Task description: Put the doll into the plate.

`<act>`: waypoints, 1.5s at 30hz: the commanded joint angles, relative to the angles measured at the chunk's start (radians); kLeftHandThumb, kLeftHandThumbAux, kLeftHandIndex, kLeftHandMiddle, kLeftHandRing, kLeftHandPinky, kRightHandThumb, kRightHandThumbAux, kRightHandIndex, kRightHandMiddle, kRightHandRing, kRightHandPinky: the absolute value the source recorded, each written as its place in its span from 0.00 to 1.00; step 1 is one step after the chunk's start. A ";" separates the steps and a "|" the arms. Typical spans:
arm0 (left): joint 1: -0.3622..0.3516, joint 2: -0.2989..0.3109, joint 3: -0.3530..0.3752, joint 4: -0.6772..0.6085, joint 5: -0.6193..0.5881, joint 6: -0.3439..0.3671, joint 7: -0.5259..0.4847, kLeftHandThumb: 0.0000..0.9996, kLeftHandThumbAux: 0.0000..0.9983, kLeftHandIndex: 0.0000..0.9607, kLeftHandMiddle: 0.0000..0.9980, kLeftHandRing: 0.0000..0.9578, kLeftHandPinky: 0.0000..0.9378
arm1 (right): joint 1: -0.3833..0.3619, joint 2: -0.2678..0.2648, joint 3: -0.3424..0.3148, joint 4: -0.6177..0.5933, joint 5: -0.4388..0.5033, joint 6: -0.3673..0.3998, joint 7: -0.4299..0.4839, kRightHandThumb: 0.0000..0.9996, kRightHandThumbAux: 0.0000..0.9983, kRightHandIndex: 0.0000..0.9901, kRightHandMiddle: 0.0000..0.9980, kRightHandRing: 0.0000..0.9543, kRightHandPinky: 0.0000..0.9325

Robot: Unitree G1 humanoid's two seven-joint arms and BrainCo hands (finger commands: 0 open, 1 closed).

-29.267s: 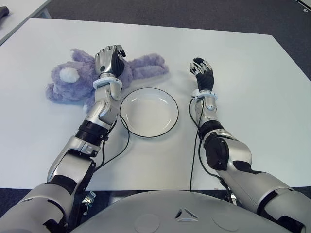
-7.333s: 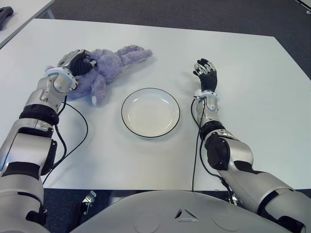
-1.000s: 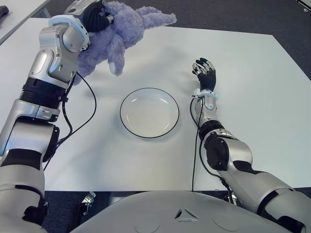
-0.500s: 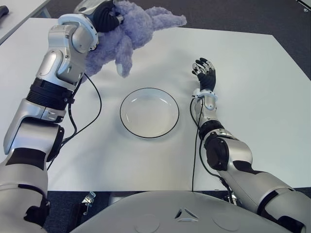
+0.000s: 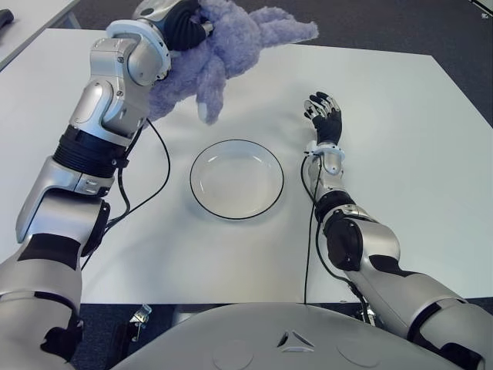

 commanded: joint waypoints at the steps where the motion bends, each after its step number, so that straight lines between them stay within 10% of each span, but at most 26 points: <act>1: -0.002 -0.022 -0.028 -0.039 0.014 -0.011 -0.046 0.93 0.60 0.77 0.79 0.75 0.24 | 0.224 0.056 -0.014 0.128 0.011 0.046 -0.008 0.34 0.84 0.26 0.29 0.32 0.36; 9: 0.009 -0.035 -0.040 -0.101 0.017 0.005 -0.075 0.94 0.60 0.78 0.77 0.75 0.41 | 0.223 0.058 -0.013 0.127 0.010 0.044 -0.012 0.32 0.83 0.27 0.29 0.32 0.36; 15: 0.013 -0.042 -0.050 -0.143 0.009 0.009 -0.116 0.93 0.61 0.78 0.77 0.75 0.33 | 0.224 0.058 -0.006 0.127 0.000 0.040 -0.023 0.32 0.83 0.28 0.30 0.33 0.36; 25: 0.016 -0.076 -0.065 -0.214 0.027 0.060 -0.174 0.92 0.62 0.76 0.73 0.74 0.56 | 0.223 0.057 -0.015 0.126 0.011 0.047 -0.010 0.32 0.84 0.26 0.29 0.31 0.35; 30: 0.020 -0.087 -0.069 -0.239 0.028 0.076 -0.192 0.97 0.61 0.75 0.51 0.73 0.53 | 0.223 0.058 -0.021 0.126 0.017 0.044 -0.003 0.35 0.84 0.28 0.29 0.30 0.34; 45: 0.021 -0.120 -0.100 -0.335 0.041 0.156 -0.268 0.97 0.61 0.73 0.50 0.72 0.57 | 0.223 0.057 -0.020 0.127 0.016 0.044 -0.002 0.34 0.84 0.27 0.29 0.31 0.35</act>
